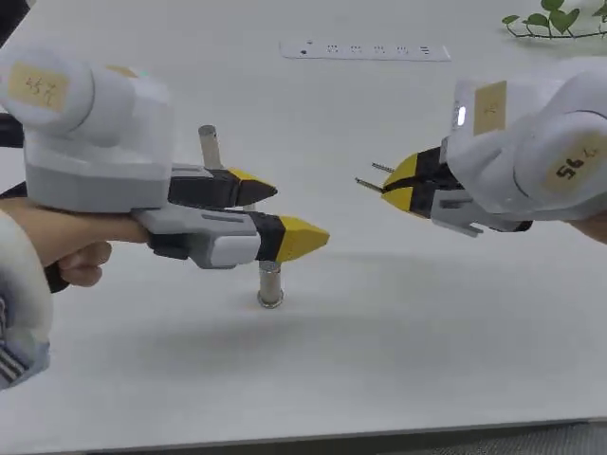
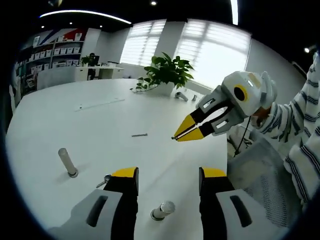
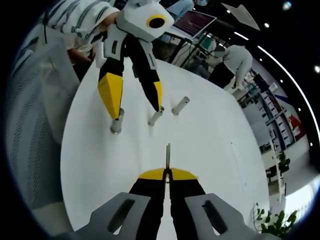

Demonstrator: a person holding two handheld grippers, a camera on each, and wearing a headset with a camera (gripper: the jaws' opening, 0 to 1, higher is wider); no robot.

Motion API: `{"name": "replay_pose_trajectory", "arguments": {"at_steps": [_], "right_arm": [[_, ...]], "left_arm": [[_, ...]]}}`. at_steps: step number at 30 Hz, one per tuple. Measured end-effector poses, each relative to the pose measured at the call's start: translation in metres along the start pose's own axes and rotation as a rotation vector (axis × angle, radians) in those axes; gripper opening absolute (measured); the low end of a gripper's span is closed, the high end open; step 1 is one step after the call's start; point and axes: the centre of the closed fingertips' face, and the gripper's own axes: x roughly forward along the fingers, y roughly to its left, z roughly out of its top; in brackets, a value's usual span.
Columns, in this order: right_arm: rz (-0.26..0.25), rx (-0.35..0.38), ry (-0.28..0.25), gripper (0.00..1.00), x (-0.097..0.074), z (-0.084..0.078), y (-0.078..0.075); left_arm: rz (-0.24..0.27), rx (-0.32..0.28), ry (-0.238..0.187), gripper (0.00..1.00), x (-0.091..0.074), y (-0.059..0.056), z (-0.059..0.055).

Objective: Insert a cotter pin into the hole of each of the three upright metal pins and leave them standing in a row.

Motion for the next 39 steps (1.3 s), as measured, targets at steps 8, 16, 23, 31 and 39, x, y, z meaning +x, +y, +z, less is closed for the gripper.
{"name": "replay_pose_trajectory", "arguments": {"at_steps": [8,16,23,31,39], "right_arm": [[-0.059,0.004,-0.025,0.02,-0.003,0.008,0.009],[-0.079,-0.018,-0.045,0.02,-0.004,0.016,0.014],[-0.092,-0.053,-0.053,0.02,-0.004,0.021,0.014],[-0.101,-0.075,-0.054,0.02,-0.005,0.022,0.014],[-0.105,-0.078,-0.060,0.03,-0.007,0.023,0.015]], "left_arm": [[-0.053,-0.108,-0.050,0.29,0.009,-0.010,0.011],[-0.102,-0.156,-0.054,0.20,0.017,-0.020,0.014],[-0.124,-0.175,-0.075,0.20,0.019,-0.020,0.020],[-0.159,-0.217,-0.090,0.17,0.022,-0.025,0.022],[-0.161,-0.269,-0.091,0.12,0.026,-0.023,0.022]]}}
